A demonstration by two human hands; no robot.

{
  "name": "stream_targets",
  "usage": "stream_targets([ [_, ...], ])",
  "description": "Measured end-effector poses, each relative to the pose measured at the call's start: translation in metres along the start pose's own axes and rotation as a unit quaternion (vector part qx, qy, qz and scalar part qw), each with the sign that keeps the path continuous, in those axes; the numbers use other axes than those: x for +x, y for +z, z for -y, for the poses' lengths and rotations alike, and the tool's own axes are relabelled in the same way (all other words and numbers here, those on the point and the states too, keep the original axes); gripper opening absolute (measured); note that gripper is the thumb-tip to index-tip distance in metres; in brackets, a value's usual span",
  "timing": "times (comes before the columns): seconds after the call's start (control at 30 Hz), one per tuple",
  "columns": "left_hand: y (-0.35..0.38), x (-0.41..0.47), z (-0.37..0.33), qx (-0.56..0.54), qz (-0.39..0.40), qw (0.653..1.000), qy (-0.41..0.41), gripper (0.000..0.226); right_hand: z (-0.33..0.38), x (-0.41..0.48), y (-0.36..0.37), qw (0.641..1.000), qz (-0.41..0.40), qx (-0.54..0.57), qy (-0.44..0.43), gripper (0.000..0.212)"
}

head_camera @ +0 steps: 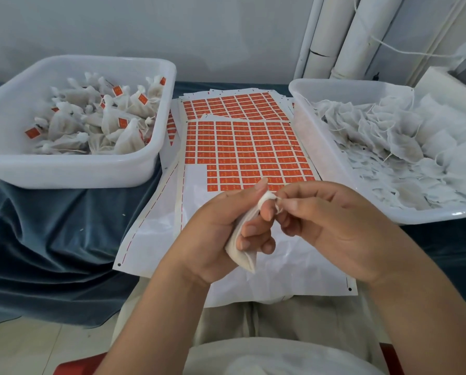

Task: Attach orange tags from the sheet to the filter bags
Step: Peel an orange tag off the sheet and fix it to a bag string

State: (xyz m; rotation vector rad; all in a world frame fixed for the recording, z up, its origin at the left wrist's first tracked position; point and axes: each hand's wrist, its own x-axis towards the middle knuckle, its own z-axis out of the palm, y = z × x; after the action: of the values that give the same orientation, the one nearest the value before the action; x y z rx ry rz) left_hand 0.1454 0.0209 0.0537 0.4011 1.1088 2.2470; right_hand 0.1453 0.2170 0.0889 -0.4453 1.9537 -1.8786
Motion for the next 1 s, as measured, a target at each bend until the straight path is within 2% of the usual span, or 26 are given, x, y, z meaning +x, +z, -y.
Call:
stream_targets([
  [0.13,0.000,0.000,0.003,-0.017,0.006,1.000,0.002,0.045,0.004,-0.006,0.002,0.987,-0.035,-0.147,-0.048,0.022],
  [0.3,-0.002,-0.001,0.001,-0.012,0.013,1.000,0.011,0.044,0.007,-0.007,0.007,0.975,-0.049,-0.211,-0.056,0.021],
  [0.47,-0.001,0.001,0.002,-0.033,0.024,0.999,0.025,0.040,0.006,-0.009,0.013,0.959,-0.101,-0.245,-0.097,0.007],
  [0.57,-0.001,0.000,0.001,-0.035,0.012,0.998,0.043,0.040,0.006,-0.009,0.018,0.913,-0.170,-0.331,-0.166,0.006],
  [0.67,0.002,0.001,0.001,0.022,-0.040,0.997,0.064,0.043,0.007,-0.010,0.021,0.862,-0.182,-0.410,-0.237,0.010],
  [0.8,0.004,0.000,-0.002,0.118,-0.091,0.985,0.088,0.045,0.007,-0.011,0.022,0.841,-0.181,-0.444,-0.249,0.013],
  [0.93,0.006,-0.001,-0.003,0.180,-0.096,0.976,0.082,0.046,0.004,-0.009,0.020,0.790,-0.217,-0.501,-0.279,0.015],
  [1.0,0.007,-0.001,-0.004,0.205,-0.109,0.970,0.078,0.043,0.004,-0.010,0.019,0.778,-0.229,-0.517,-0.273,0.017],
])
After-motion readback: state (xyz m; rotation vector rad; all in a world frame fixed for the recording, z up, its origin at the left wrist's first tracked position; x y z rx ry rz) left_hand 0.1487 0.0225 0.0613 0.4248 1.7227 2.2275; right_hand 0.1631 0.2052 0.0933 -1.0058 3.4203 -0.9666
